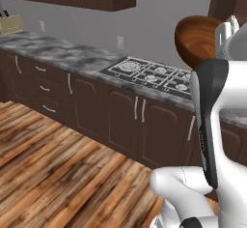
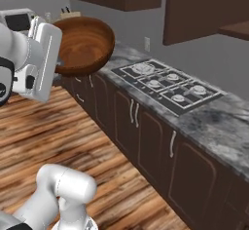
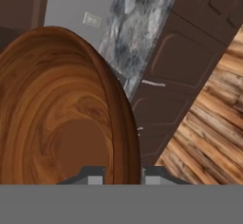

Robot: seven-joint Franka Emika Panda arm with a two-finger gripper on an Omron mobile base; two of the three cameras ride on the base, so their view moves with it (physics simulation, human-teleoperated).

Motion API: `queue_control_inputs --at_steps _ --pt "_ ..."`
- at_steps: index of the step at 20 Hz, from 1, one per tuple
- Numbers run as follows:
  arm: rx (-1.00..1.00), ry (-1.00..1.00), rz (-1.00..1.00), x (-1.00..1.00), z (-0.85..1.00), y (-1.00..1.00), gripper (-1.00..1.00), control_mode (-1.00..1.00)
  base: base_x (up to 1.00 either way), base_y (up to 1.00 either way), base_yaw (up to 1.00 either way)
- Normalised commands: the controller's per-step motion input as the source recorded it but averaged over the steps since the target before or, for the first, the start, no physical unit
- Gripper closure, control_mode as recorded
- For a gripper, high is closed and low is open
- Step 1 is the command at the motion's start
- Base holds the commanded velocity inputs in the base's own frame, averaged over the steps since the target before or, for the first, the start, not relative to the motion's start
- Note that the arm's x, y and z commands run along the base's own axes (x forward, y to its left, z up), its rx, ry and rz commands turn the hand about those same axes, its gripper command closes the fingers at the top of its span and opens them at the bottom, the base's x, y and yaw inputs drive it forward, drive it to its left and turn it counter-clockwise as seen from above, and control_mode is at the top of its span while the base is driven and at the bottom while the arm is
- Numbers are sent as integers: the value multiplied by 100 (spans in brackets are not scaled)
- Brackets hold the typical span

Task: Move the bowls from the cabinet to the plates on the dining table.

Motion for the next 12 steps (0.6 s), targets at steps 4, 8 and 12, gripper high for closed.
queue_control_inputs --at_steps 4,8,12 --pt "0 0 0 0 0 0 100 100 0 0 25" --pt "0 0 0 0 0 0 100 100 0 0 25" --pt "0 0 0 0 0 0 100 100 0 -1 25"
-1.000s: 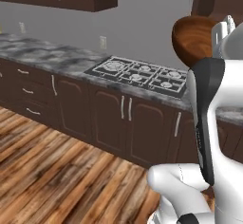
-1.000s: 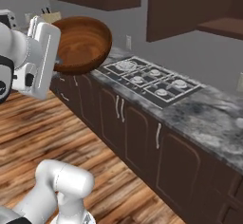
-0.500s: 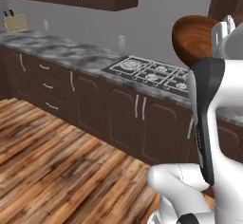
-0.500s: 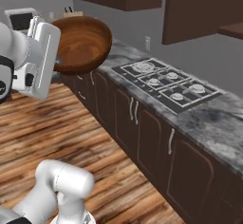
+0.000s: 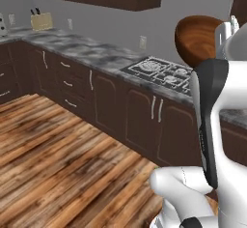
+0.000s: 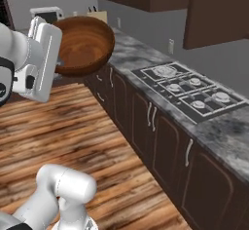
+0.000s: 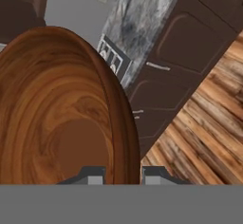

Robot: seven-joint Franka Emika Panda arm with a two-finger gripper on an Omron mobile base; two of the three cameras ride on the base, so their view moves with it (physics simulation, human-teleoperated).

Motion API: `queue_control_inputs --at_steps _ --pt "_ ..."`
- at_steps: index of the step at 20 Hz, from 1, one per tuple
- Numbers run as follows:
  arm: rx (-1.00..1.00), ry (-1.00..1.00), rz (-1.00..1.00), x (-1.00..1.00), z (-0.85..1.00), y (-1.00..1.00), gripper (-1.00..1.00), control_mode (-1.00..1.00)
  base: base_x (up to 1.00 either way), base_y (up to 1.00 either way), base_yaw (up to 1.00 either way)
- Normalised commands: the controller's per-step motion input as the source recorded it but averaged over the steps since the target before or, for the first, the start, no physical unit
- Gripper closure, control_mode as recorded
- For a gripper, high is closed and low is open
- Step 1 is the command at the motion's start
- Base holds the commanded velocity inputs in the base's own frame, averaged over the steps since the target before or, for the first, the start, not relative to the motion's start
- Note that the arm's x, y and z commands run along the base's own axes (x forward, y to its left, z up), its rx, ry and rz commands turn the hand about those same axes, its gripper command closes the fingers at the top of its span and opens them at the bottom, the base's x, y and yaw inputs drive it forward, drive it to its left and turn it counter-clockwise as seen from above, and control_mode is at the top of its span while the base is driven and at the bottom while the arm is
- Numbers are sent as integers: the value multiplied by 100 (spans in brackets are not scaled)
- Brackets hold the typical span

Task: Move the bowls from the cabinet to the plates on the dining table.

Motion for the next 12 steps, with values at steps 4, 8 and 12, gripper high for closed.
queue_control_inputs --at_steps 4,8,12 --pt "0 0 0 0 0 0 100 100 1 -1 25" --pt "0 0 0 0 0 0 100 100 1 0 25" --pt "0 0 0 0 0 0 100 100 0 0 25"
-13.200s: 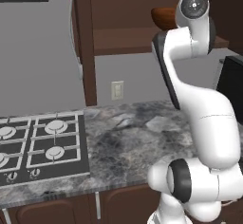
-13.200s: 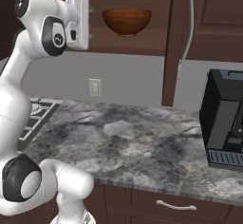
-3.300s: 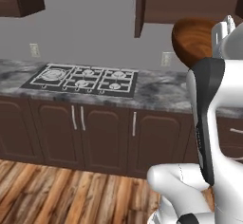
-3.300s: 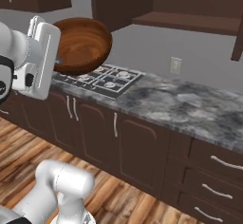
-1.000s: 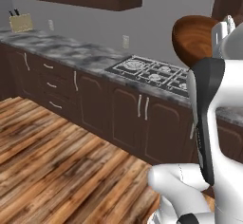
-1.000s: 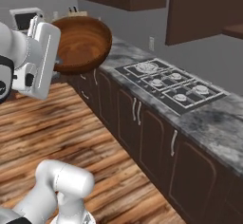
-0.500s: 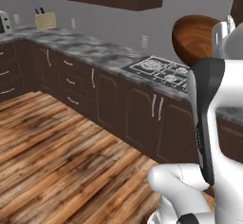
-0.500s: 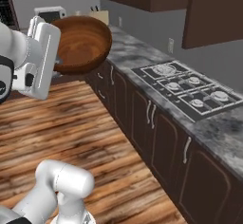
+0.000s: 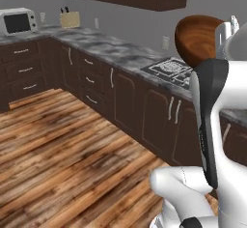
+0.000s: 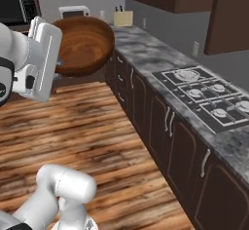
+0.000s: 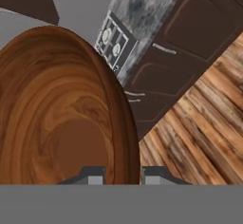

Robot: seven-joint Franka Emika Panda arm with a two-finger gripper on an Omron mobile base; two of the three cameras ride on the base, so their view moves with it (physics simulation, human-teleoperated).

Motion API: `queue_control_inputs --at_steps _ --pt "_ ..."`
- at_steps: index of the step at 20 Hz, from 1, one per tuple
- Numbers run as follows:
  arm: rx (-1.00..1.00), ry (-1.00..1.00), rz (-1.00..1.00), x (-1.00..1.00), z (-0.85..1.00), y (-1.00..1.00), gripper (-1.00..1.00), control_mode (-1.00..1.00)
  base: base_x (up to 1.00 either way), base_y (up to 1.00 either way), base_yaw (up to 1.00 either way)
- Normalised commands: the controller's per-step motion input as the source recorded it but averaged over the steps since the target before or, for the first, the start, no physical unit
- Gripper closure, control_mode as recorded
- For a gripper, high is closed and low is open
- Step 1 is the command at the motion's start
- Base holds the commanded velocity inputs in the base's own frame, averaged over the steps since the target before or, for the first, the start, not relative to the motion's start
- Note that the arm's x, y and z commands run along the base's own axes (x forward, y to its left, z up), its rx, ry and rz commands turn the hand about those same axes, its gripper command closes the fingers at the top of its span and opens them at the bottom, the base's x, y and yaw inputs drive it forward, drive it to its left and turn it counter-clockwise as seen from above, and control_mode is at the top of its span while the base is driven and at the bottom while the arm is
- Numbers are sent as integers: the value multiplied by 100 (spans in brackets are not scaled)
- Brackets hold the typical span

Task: Move the bowls from the cabinet to the plates on the dining table.

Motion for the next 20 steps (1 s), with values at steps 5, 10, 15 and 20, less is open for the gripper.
queue_control_inputs --at_steps 5,10,15,20 --pt "0 0 0 0 0 0 100 100 0 0 25" --pt "0 0 0 0 0 0 100 100 0 0 25" --pt "0 0 0 0 0 0 100 100 0 0 25" --pt "0 0 0 0 0 0 100 100 0 0 25"
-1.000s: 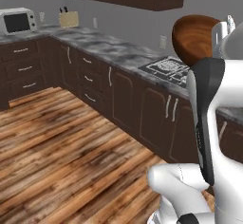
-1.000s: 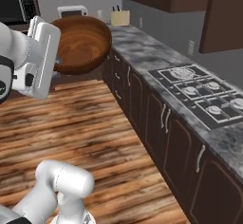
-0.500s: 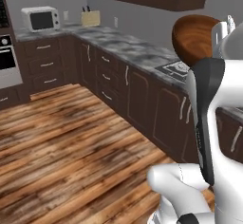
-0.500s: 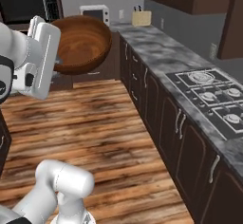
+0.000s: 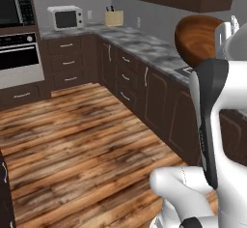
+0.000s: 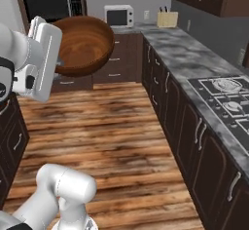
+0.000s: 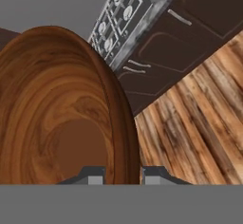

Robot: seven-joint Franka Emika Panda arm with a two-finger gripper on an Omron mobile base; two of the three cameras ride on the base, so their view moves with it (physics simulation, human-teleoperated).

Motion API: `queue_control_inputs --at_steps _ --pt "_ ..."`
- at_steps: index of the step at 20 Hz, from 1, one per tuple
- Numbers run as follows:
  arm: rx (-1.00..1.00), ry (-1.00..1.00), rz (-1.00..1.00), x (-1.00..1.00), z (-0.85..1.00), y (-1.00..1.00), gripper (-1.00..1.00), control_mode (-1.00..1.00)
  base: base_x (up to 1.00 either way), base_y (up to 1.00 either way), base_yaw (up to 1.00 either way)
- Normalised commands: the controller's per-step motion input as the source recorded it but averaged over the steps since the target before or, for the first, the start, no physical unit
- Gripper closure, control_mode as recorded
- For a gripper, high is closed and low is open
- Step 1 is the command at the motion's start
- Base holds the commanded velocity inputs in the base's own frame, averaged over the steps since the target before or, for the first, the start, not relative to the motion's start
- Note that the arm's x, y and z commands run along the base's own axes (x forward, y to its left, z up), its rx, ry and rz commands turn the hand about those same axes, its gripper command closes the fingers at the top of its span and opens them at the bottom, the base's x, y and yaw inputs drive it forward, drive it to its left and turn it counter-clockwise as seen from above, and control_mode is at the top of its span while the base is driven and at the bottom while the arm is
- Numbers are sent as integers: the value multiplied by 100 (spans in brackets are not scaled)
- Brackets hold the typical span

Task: Move the bowls from the cabinet to the plates on the dining table.

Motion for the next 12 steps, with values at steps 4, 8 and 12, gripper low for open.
queue_control_inputs --at_steps 4,8,12 --pt "0 0 0 0 0 0 100 100 0 0 25" --pt "0 0 0 0 0 0 100 100 -19 8 18" --pt "0 0 0 0 0 0 100 100 -24 14 15"
